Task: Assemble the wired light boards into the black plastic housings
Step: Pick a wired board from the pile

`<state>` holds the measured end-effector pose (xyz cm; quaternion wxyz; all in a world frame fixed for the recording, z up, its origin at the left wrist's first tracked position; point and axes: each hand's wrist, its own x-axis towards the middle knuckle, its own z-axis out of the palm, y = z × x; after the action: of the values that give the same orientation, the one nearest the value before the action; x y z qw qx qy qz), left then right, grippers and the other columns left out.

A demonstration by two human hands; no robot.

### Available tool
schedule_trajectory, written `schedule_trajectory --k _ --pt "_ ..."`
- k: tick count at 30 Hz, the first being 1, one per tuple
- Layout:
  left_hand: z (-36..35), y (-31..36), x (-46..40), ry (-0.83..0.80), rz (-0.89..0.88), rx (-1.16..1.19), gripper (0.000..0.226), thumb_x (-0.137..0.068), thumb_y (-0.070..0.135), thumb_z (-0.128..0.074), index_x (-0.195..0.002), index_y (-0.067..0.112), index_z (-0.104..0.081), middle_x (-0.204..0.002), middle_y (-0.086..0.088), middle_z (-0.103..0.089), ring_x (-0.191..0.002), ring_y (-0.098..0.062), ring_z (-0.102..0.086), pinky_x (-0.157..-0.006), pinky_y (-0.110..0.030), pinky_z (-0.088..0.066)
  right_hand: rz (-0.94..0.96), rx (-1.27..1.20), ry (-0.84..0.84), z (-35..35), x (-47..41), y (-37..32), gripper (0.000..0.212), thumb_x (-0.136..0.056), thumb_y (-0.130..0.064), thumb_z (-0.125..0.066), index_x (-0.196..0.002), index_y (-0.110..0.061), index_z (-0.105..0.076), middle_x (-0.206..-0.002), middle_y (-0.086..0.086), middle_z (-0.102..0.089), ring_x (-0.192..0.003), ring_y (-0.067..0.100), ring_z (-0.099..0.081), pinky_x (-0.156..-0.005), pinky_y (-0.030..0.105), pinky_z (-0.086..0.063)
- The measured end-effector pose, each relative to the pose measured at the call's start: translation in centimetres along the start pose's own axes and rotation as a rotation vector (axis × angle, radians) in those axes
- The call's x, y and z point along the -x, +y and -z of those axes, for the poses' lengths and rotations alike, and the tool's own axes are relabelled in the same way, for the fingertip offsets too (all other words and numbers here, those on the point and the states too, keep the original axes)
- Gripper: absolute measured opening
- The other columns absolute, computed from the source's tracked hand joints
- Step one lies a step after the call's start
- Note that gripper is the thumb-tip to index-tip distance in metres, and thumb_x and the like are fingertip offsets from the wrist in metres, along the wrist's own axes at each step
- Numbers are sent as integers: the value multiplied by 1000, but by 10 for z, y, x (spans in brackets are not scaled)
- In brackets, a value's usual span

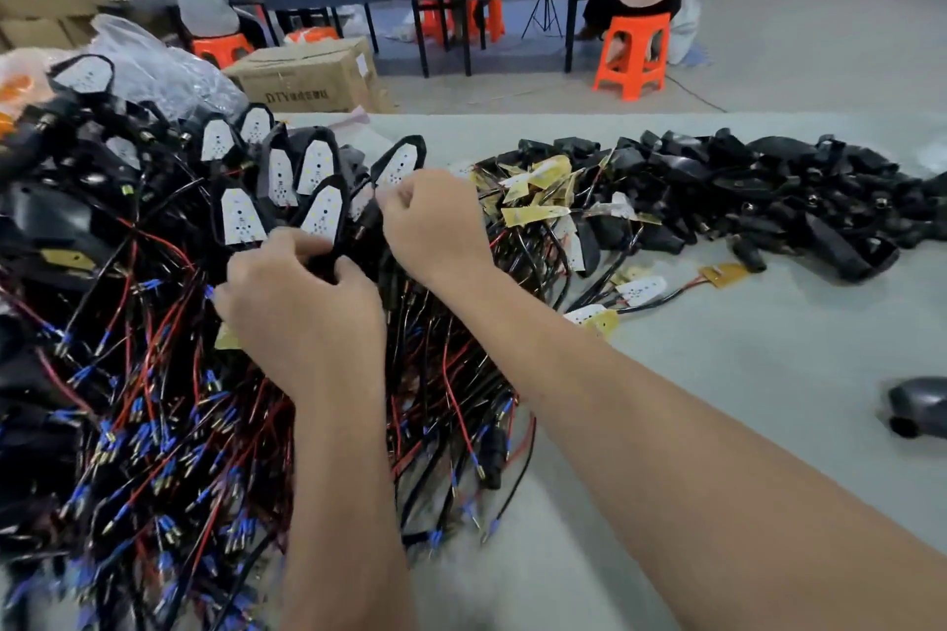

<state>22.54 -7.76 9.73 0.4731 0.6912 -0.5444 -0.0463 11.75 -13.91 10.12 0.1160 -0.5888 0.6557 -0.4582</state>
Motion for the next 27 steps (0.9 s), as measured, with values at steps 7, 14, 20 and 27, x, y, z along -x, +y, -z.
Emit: schedule_trajectory --k 7,14,20,27 --pt "-65 68 66 -337 -169 310 9 -84 12 -67 -88 18 -73 -85 2 -72 -85 -21 -69 -86 -38 -54 -334 31 400 79 45 104 42 -96 -26 -60 -57 -19 -48 -54 -7 -46 -55 10 -44 -58 34 -23" --pt "-111 92 98 -570 -198 184 15 -84 7 -64 -79 21 -66 -90 0 -71 -90 -24 -66 -84 -35 -52 -519 206 152 105 57 158 37 -88 -20 -72 -110 -8 -45 -99 12 -59 -90 36 -57 -68 36 -35" --pt "-128 97 108 -596 -228 180 18 -86 3 -59 -90 16 -70 -92 -3 -69 -91 -24 -63 -80 -31 -47 -226 510 134 111 33 167 54 -91 -8 -58 -143 -14 -44 -151 15 -36 -121 40 -49 -84 45 -47" --pt "-134 88 115 -579 -236 153 22 -86 2 -58 -103 11 -69 -102 -9 -63 -89 -22 -56 -71 -25 -31 -114 717 18 112 6 185 51 -91 -15 -59 -141 -22 -53 -131 1 -58 -128 32 -37 -91 44 -36"
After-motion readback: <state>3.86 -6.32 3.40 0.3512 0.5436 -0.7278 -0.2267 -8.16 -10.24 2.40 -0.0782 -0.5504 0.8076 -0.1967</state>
